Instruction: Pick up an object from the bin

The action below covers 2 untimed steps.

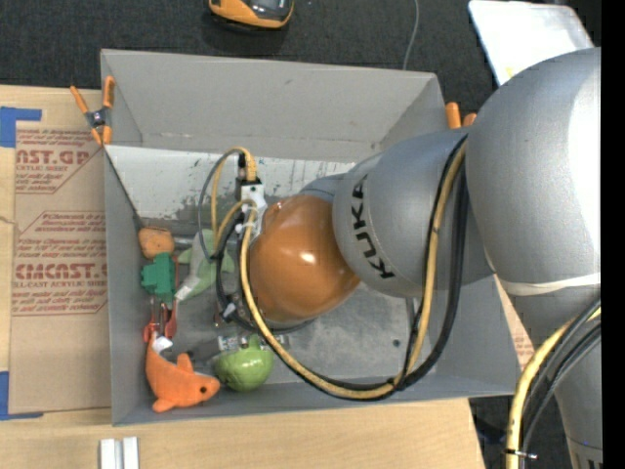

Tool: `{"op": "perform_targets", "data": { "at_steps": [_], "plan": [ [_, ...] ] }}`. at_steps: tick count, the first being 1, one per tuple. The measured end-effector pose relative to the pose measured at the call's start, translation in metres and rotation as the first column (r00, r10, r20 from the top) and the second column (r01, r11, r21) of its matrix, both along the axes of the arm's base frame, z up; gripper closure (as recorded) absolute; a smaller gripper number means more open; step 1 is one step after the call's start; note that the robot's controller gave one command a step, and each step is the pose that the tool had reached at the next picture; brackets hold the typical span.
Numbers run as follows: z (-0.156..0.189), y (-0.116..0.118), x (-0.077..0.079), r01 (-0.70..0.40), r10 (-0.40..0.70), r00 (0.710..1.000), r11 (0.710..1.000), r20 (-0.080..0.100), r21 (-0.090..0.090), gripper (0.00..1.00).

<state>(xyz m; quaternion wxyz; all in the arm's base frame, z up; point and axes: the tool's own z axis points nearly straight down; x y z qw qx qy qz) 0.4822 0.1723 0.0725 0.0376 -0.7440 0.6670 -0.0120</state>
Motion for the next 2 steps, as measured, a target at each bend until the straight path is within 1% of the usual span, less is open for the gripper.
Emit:
{"op": "perform_targets", "data": {
  "at_steps": [1,2],
  "plan": [
    [0.077,-0.001,0.001,-0.005,0.004,1.0,1.0,-0.009,-0.002,1.0],
    [0.145,-0.017,0.012,-0.001,0.001,1.0,1.0,-0.002,0.002,1.0]
  ]
}}
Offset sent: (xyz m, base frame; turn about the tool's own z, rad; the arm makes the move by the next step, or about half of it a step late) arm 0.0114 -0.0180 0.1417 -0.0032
